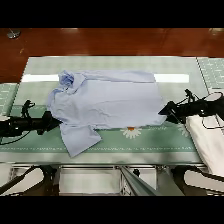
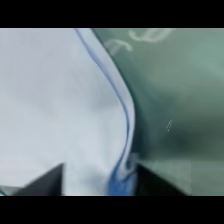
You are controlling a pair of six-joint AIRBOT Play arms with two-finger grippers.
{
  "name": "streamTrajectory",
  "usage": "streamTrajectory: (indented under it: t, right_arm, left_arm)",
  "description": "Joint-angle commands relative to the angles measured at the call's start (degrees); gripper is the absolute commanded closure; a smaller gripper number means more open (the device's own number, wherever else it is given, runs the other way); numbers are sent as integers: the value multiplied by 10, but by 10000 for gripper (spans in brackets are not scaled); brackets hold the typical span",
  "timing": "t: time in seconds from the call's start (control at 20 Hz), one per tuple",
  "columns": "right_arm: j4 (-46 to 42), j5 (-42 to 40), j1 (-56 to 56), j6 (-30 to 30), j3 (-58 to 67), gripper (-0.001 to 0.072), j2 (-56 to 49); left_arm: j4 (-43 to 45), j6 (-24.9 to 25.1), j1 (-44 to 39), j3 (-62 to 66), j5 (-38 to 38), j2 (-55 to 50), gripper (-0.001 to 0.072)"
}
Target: Fold the shirts.
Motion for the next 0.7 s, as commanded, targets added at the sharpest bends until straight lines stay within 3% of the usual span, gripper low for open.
streamTrajectory:
  t: [0.0,0.15,0.25,0.35,0.45,0.55,0.65]
  right_arm:
    - [14,-7,51,-4,34,681,-28]
    - [10,39,53,-12,128,686,-15]
    - [3,75,52,-10,258,686,0]
    - [-17,88,52,8,429,687,12]
    - [-86,70,52,57,599,687,19]
    - [-96,92,52,57,749,687,28]
    - [-96,92,52,56,806,687,62]
  left_arm:
    - [-18,0,0,4,0,1,687]
    - [-92,21,0,67,-34,16,688]
    - [-200,62,0,160,-50,46,688]
    - [-256,62,0,293,-40,75,689]
    - [-227,52,0,450,-33,87,689]
    - [-137,-11,0,605,-30,90,689]
    - [-55,-59,0,731,-31,98,690]
